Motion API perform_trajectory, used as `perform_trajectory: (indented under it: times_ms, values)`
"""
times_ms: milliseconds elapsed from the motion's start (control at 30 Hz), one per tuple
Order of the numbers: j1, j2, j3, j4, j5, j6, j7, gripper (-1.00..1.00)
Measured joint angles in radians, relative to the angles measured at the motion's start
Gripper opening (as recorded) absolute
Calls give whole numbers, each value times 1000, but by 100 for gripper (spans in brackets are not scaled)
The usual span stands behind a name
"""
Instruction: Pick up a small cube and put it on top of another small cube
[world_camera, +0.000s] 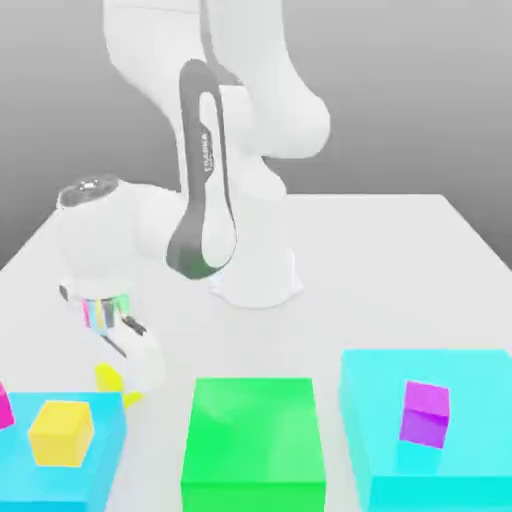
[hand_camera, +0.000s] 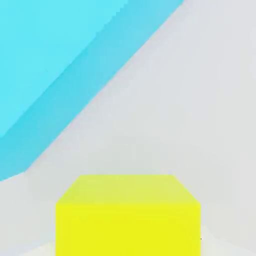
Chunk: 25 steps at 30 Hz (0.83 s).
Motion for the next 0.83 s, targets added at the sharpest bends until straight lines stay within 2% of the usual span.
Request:
perform_trajectory:
  times_ms: [67,133,567,633,700,733,833]
  values:
    - [-4,-66,-9,-7,-40,-58,34,-100]
    - [-11,-79,-15,41,-50,-120,92,-100]
    - [-45,-22,-61,504,-37,-525,536,-100]
    - [-47,17,-64,535,-27,-518,567,-100]
    - [-52,79,-58,530,-9,-452,564,-100]
    - [-53,100,-56,527,-2,-428,561,100]
    - [-53,100,-56,527,-2,-428,561,100]
